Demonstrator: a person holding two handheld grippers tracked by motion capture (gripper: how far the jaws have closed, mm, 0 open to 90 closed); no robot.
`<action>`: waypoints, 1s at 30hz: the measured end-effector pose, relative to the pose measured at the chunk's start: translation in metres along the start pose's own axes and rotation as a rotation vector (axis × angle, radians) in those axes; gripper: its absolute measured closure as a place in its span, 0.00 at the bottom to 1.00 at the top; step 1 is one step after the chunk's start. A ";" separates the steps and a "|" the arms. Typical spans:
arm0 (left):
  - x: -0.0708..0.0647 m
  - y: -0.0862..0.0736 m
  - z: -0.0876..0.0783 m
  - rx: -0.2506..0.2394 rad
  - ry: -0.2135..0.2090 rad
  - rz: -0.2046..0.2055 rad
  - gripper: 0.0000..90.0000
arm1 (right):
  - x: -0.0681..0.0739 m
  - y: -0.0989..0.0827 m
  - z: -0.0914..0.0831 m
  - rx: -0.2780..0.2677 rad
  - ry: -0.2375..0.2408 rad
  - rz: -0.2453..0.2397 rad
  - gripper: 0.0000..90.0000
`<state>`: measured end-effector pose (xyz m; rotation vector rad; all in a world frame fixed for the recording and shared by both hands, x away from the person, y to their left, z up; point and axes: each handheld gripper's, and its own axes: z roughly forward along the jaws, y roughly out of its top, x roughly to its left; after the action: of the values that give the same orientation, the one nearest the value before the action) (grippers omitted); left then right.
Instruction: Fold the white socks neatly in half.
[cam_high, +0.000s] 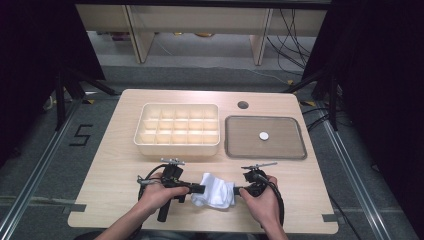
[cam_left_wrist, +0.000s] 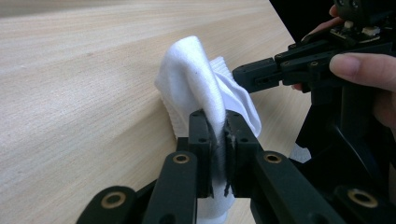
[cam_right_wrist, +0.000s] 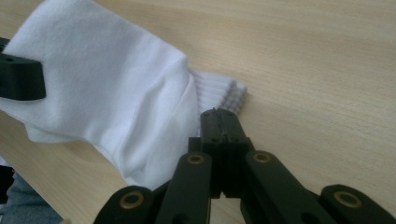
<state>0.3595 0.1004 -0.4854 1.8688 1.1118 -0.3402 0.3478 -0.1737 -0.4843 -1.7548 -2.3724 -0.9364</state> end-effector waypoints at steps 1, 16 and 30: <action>0.000 0.000 0.000 0.000 0.000 0.000 0.91 | 0.000 -0.001 0.001 -0.004 -0.012 -0.017 1.00; -0.001 0.004 0.002 0.012 -0.016 0.022 0.91 | 0.004 0.000 0.005 0.014 -0.025 -0.044 1.00; -0.004 0.006 0.004 0.029 0.011 0.035 0.91 | 0.011 0.001 0.009 0.002 -0.024 -0.068 1.00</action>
<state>0.3632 0.0941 -0.4820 1.9152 1.0855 -0.3285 0.3480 -0.1599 -0.4873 -1.7045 -2.4616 -0.9251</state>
